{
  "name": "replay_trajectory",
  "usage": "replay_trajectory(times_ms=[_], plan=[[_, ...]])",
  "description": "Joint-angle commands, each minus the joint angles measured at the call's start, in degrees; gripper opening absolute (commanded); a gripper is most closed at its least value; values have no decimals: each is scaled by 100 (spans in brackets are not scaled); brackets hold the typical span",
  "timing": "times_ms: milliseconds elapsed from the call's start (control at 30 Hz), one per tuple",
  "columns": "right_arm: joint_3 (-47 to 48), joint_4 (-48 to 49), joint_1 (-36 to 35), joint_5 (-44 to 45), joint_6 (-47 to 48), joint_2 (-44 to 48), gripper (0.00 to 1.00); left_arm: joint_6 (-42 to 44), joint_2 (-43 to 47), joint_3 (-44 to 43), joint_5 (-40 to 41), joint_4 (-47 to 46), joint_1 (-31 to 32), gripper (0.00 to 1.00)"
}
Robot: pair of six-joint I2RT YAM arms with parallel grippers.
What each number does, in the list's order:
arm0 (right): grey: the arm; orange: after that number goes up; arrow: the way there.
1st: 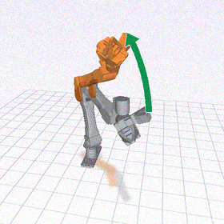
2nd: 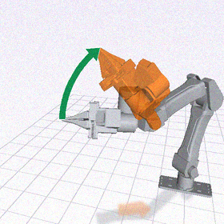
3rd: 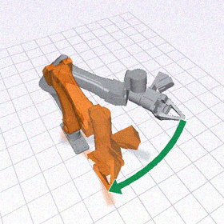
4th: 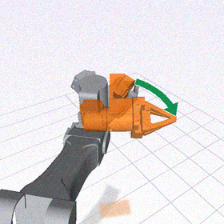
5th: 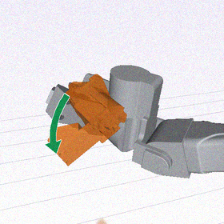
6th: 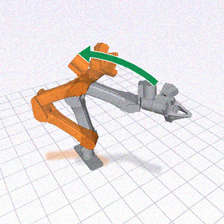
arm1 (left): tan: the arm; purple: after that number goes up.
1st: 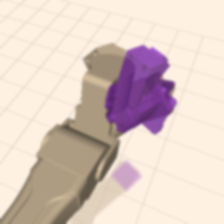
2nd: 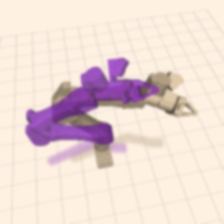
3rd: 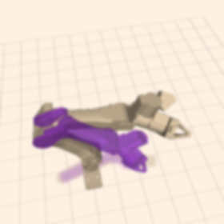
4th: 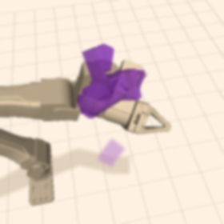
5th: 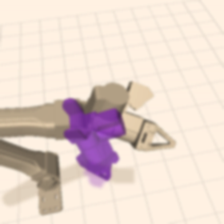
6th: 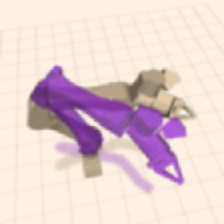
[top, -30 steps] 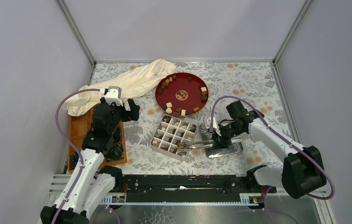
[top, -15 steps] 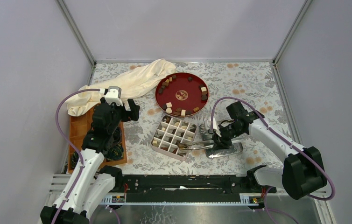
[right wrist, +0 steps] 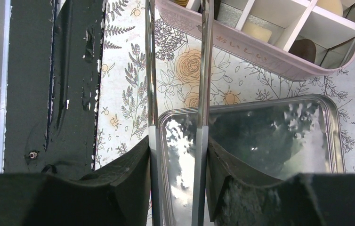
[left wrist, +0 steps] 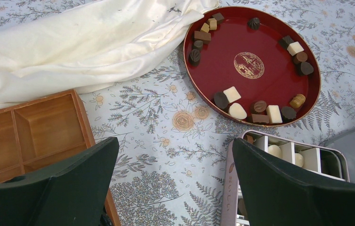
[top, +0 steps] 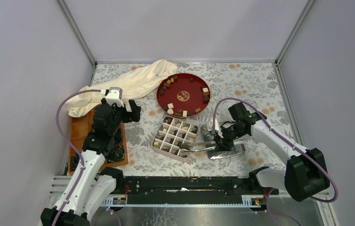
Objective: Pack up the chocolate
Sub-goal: Place the fake chocolate in the packing box, then place the clamp at the center of the board.
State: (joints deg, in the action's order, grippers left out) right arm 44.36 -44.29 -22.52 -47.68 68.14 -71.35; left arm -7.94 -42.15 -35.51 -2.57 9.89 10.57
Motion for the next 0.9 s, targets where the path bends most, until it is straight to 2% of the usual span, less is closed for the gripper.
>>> replay_trajectory(times_ms=[0, 367, 633, 867], plan=[[218, -38, -42, -460, -27, 174, 47, 118, 11, 55, -50, -303, 33, 99], [441, 26, 569, -1325, -557, 355, 46, 109, 1, 58, -76, -306, 33, 99], [764, 324, 1342, -1505, -1709, 553, 46, 92, -2, 61, -179, -325, 33, 99], [554, 1390, 2109, -1277, -3124, 807, 46, 61, 10, 65, -299, -340, 30, 99]])
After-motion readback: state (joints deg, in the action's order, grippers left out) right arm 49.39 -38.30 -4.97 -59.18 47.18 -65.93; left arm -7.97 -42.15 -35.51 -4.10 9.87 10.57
